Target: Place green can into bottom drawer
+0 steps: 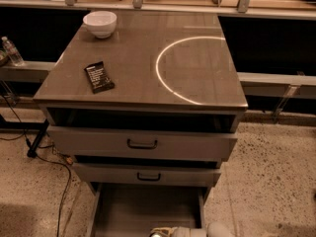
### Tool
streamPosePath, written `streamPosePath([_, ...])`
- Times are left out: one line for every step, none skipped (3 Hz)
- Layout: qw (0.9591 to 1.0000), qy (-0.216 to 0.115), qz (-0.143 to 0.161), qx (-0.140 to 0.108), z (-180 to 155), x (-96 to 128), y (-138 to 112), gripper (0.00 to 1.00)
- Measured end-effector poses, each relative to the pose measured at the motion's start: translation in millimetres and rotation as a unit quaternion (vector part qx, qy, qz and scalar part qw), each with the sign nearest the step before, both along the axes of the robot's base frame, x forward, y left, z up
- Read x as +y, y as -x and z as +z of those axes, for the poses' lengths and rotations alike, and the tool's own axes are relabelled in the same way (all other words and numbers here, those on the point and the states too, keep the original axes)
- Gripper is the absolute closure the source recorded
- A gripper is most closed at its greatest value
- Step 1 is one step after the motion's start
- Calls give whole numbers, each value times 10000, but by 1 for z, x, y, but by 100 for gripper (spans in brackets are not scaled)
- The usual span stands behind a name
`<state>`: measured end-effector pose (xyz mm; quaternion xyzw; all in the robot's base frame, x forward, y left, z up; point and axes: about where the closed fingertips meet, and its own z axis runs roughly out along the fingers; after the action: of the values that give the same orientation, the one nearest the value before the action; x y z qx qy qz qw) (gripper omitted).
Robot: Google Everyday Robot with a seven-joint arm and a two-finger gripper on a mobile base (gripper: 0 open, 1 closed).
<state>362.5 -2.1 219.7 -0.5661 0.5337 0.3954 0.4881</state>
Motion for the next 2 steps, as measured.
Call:
streamPosePath([9991, 298, -63, -287, -16, 33, -4, 100])
streamPosePath([9984, 486, -70, -289, -33, 55, -6, 97])
